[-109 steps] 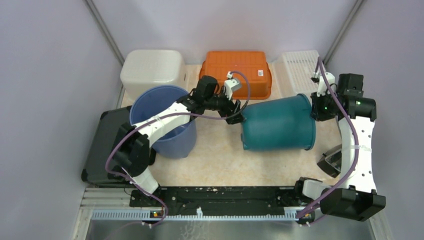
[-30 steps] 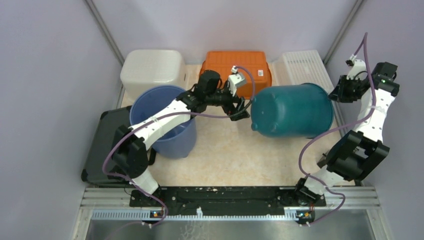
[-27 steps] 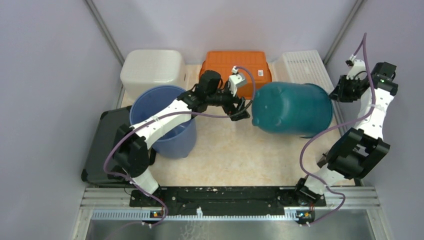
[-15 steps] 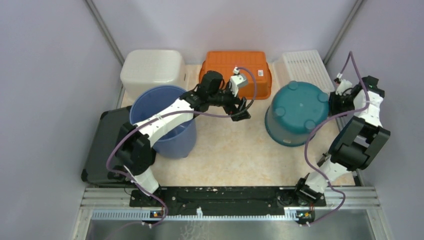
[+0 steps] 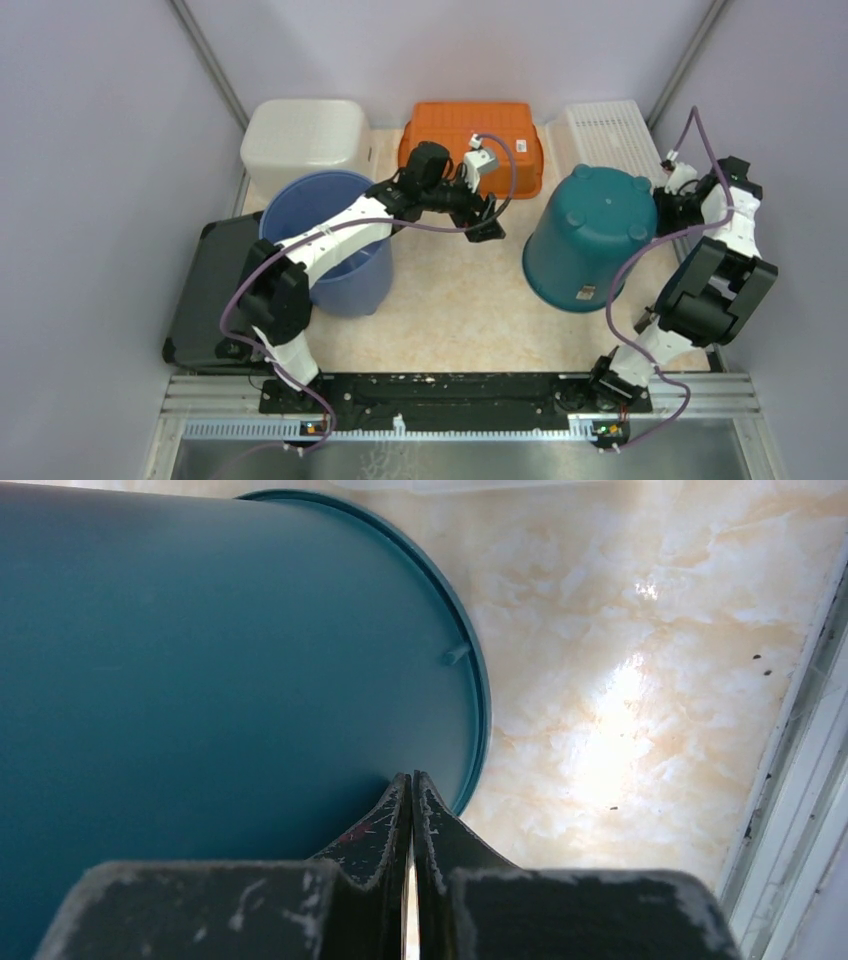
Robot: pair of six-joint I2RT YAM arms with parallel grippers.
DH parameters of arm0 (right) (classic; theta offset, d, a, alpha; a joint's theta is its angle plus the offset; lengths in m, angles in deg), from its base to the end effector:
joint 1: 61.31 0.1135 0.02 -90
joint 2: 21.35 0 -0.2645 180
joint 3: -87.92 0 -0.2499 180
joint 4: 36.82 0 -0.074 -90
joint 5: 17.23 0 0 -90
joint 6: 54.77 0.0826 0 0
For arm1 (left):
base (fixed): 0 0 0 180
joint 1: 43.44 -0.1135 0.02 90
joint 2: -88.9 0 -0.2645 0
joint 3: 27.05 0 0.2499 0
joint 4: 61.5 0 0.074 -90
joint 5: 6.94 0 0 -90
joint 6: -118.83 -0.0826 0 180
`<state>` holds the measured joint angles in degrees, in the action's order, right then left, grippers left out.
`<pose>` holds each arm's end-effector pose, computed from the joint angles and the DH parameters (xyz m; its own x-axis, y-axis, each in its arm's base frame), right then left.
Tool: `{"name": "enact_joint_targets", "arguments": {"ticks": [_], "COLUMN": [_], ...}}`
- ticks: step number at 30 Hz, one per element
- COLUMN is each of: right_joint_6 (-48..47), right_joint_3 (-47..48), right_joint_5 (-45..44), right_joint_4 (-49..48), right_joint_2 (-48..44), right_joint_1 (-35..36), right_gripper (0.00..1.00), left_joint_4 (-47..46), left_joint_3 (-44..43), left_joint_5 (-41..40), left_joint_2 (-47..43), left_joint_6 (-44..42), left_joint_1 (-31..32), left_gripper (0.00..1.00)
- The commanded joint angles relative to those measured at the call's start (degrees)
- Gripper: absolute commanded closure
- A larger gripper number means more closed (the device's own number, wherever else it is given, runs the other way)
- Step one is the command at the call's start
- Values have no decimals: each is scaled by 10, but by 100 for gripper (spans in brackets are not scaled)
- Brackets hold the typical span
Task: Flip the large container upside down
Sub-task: Turn the container upside down at the center of the board.
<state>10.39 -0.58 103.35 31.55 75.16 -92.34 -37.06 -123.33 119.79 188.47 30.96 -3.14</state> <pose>0.3134 -0.1395 0.2154 -0.8792 0.1068 -0.4643 -0.0553 0.9450 0.3222 0.3018 -0.3207 0.2947 -0.3889 0.2908 -0.8742 0.9083 0.2799 -0.3110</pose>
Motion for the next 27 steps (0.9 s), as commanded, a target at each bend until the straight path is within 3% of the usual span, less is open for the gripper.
{"name": "enact_joint_targets", "arguments": {"ticks": [1,3,12,16,20,27], "right_joint_6": [-1,2,52,52,27,-3], "right_joint_3": [7,18,107,153,186,142], "right_joint_5": [24,20,-63,-82,-31,-18], "right_joint_4": [-7,-10,-37,-43,-26,-36], "right_joint_2": [-54,-73,-185,-226,-259,-339], "right_joint_1": [7,8,7,8,25,185], "right_gripper": [100,97,41,30,22,14], "left_joint_4": [-29,-28,14,54,94,163], "left_joint_3": [-21,-22,-76,-111,-140,-135], "left_joint_5": [20,22,55,51,26,-74], "left_joint_2": [10,10,-15,-31,-56,-145], "left_joint_6": [13,10,-57,-98,-143,-248], "left_joint_1": [3,3,3,3,2,3], "left_gripper": [3,1,1,1,1,1]}}
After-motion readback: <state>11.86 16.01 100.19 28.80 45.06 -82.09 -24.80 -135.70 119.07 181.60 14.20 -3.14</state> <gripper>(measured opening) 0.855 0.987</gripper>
